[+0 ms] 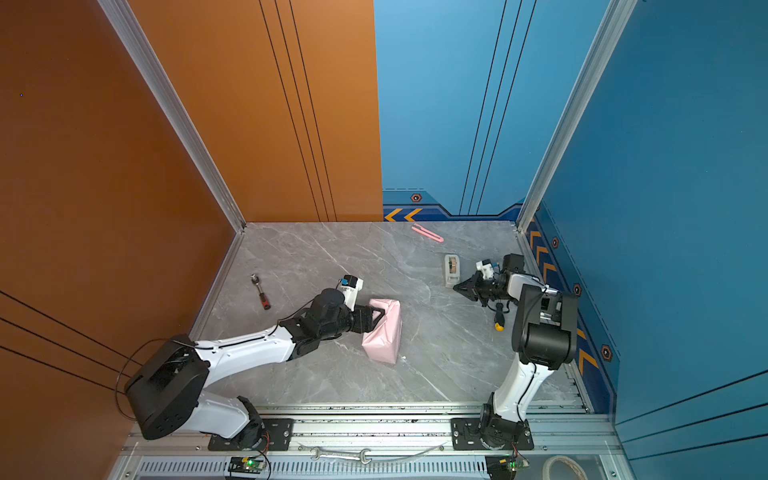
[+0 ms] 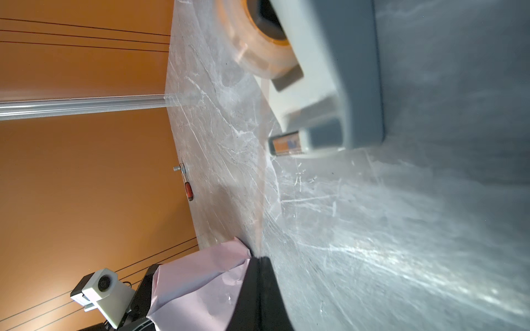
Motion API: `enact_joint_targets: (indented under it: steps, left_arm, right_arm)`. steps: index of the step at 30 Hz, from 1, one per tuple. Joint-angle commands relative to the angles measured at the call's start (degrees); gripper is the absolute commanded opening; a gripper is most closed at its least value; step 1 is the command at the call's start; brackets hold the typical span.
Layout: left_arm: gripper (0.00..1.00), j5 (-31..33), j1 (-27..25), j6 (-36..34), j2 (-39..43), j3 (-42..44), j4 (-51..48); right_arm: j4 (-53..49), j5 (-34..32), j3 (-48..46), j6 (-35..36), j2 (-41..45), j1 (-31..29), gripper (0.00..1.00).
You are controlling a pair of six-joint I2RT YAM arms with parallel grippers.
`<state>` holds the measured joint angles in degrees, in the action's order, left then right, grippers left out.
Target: Wrap the gift box in paper
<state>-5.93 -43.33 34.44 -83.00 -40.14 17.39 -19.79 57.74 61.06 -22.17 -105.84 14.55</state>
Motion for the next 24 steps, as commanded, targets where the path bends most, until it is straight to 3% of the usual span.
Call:
enact_joint_targets:
  steps: [1,14,24]
  left_arm:
    - [0.75,5.8,-0.3,-2.2,-1.5,3.1,-11.3]
    - [0.75,6.1,-0.6,-2.3,-1.8,2.3,-11.6]
    - [0.75,6.3,-0.8,-2.5,-1.9,2.1,-11.6]
  right_arm:
    - [4.3,-1.5,-3.6,-2.9,2.4,0.3,0.0]
    - [9.8,-2.0,-4.5,-6.3,-1.0,-3.4,0.0]
    - [9.4,-9.4,-5.5,-7.8,-1.9,-0.8,0.0]
